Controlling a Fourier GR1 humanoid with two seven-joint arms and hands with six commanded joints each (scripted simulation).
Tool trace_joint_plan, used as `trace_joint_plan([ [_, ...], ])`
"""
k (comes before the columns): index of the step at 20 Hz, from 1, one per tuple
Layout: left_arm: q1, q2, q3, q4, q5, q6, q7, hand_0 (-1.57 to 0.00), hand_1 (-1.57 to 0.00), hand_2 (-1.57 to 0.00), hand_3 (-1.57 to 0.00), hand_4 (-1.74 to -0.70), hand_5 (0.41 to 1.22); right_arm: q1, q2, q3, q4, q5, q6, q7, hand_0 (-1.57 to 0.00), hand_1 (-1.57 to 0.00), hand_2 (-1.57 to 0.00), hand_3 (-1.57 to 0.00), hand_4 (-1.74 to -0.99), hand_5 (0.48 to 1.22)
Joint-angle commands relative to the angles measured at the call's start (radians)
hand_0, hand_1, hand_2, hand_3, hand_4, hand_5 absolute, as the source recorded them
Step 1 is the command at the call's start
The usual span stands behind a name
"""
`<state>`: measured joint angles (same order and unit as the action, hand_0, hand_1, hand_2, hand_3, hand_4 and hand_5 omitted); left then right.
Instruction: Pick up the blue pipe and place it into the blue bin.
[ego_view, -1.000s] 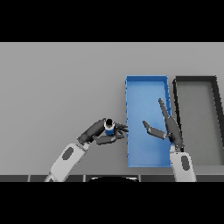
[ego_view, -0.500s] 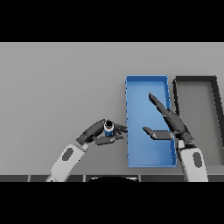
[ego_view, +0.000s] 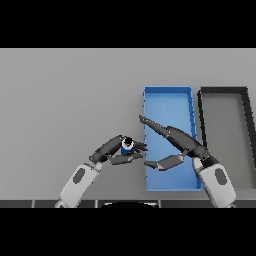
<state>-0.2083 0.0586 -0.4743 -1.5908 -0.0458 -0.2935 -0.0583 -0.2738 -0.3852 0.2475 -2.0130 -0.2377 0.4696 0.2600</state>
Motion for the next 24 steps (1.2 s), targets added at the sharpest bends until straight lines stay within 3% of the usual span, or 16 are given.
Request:
trace_joint_plan([
  [1, 0.004, -0.006, 0.004, -0.006, 0.002, 0.0, 0.007, -1.57, -1.57, -1.57, -1.57, -1.47, 1.221, -0.016, 0.015, 0.016, 0.009, -0.024, 0.005, 0.025, 0.0, 0.0, 0.0, 0.0, -1.232, 0.525],
  [4, 0.006, -0.019, 0.007, -0.005, -0.008, -0.015, 0.016, -1.57, -1.57, -1.57, -1.57, -1.47, 1.221, -0.096, 0.039, 0.053, 0.045, -0.034, 0.027, 0.073, 0.0, 0.0, 0.0, 0.0, -1.214, 0.52],
  [11, 0.008, -0.037, 0.036, 0.006, 0.023, -0.09, 0.011, -1.57, -1.57, -1.57, -1.57, -1.46, 1.221, -0.209, 0.137, 0.131, 0.162, -0.017, 0.072, 0.115, 0.0, 0.0, 0.0, 0.0, -1.208, 0.512],
  [14, 0.019, -0.041, 0.045, 0.008, 0.007, -0.104, -0.02, -1.57, -1.57, -1.57, -1.57, -1.46, 1.221, -0.246, 0.16, 0.142, 0.204, -0.025, 0.093, 0.125, -0.02, -0.11, -0.13, -0.05, -1.222, 0.517],
  [15, 0.008, -0.049, 0.053, 0.015, 0.001, -0.095, 0.02, -1.57, -1.57, -1.57, -1.57, -1.51, 1.221, -0.27, 0.179, 0.148, 0.225, -0.022, 0.093, 0.138, -0.17, -0.24, -0.25, -0.14, -1.255, 0.519],
  [16, 0.013, -0.051, 0.056, 0.016, 0.0, -0.096, 0.033, -1.57, -1.57, -1.54, -1.3, -1.56, 1.221, -0.279, 0.191, 0.156, 0.237, -0.015, 0.096, 0.135, -0.4, -0.44, -0.43, -0.31, -1.303, 0.52],
  [17, 0.007, -0.055, 0.061, 0.016, 0.007, -0.1, 0.047, -1.57, -1.57, -1.53, -1.14, -1.6, 1.221, -0.286, 0.193, 0.157, 0.238, -0.017, 0.099, 0.138, -0.63, -0.65, -0.66, -0.5, -1.383, 0.523],
  [19, 0.01, -0.055, 0.066, 0.021, -0.004, -0.107, 0.052, -1.57, -1.57, -1.54, -1.21, -1.65, 1.221, -0.285, 0.195, 0.158, 0.253, -0.001, 0.107, 0.092, -0.97, -0.98, -0.99, -0.79, -1.496, 0.555],
  [20, 0.02, -0.053, 0.069, 0.022, -0.009, -0.111, 0.028, -1.57, -1.57, -1.55, -1.23, -1.67, 1.221, -0.276, 0.208, 0.165, 0.257, -0.015, 0.104, 0.081, -1.09, -1.1, -1.1, -0.9, -1.537, 0.6],
  [22, 0.016, -0.075, 0.068, 0.015, -0.004, -0.109, 0.037, -1.57, -1.57, -1.56, -1.31, -1.69, 1.221, -0.271, 0.228, 0.155, 0.256, -0.054, 0.092, 0.082, -1.26, -1.27, -1.27, -1.14, -1.495, 0.781],
  [24, 0.01, -0.078, 0.073, 0.01, -0.01, -0.122, 0.043, -1.57, -1.57, -1.56, -1.32, -1.71, 1.221, -0.254, 0.232, 0.167, 0.247, -0.024, 0.083, 0.025, -1.37, -1.38, -1.38, -1.29, -1.475, 0.94],
])
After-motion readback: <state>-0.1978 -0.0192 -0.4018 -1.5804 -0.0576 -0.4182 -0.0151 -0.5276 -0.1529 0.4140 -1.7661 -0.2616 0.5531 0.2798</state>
